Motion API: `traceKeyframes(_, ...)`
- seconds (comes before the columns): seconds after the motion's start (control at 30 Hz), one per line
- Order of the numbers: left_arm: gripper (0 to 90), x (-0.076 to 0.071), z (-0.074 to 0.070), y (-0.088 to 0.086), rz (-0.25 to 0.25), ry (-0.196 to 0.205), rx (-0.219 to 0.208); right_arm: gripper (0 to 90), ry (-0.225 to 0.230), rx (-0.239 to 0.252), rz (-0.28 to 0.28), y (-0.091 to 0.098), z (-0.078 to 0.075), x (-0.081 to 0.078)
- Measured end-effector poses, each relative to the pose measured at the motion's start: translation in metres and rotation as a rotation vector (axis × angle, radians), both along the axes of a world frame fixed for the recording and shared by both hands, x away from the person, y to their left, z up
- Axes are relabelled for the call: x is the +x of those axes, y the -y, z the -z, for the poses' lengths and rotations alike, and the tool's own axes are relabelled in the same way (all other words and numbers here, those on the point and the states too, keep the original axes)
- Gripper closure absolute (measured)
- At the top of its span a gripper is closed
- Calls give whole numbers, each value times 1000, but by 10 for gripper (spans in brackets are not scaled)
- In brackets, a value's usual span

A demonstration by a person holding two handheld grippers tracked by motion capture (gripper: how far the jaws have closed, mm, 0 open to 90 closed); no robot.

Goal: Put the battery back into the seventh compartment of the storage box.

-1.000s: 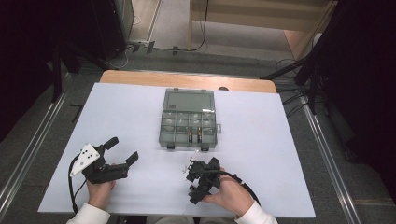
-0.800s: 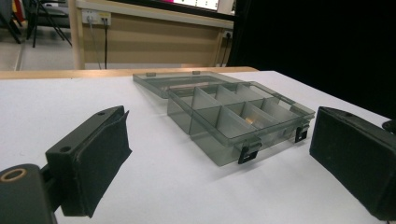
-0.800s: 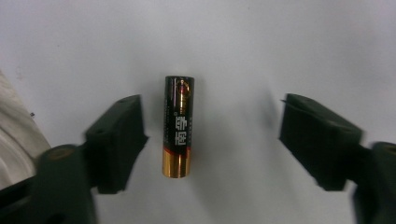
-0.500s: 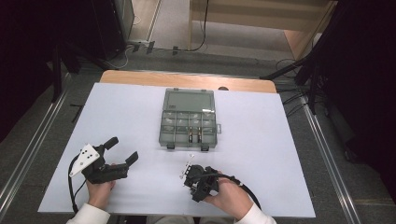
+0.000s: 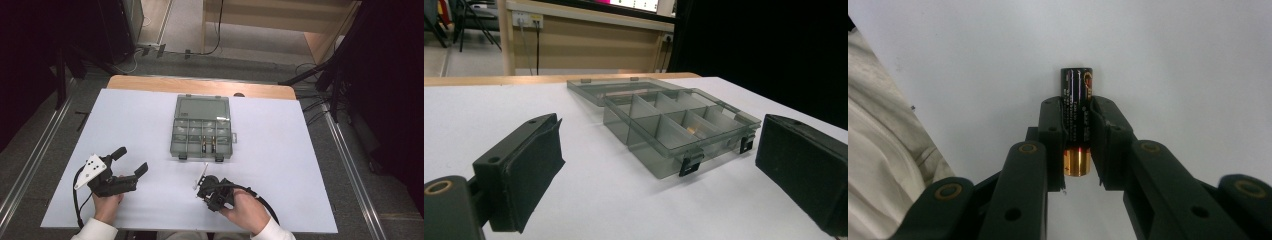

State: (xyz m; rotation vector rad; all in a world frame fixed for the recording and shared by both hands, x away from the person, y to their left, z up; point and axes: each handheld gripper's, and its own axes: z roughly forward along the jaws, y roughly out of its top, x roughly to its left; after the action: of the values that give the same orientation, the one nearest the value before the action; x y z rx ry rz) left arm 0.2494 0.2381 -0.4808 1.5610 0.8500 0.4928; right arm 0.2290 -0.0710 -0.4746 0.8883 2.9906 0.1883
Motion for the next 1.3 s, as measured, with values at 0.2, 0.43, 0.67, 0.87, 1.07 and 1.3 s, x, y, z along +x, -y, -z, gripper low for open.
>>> traceKeyframes(0.2, 45, 0, 0, 0, 1, -1, -3, 783, 40, 23, 21, 2, -4, 0)
traceKeyframes(0.43, 45, 0, 0, 0, -1, -1, 0, 783, 51, 64, 51, 8, -11, 6)
traceKeyframes(0.67, 45, 0, 0, 0, 0, -1, 0, 783, 47, 118, 113, 16, -14, 18)
traceKeyframes(0.87, 45, 0, 0, 1, 1, -1, 1, 783, 69, 147, 149, 20, -20, 26)
traceKeyframes(1.07, 45, 1, 0, 1, -1, 0, -1, 783, 88, 182, 168, 20, -29, 35)
traceKeyframes(1.3, 45, 1, 0, 1, -2, -1, -2, 782, 85, 253, 218, 23, -33, 48)
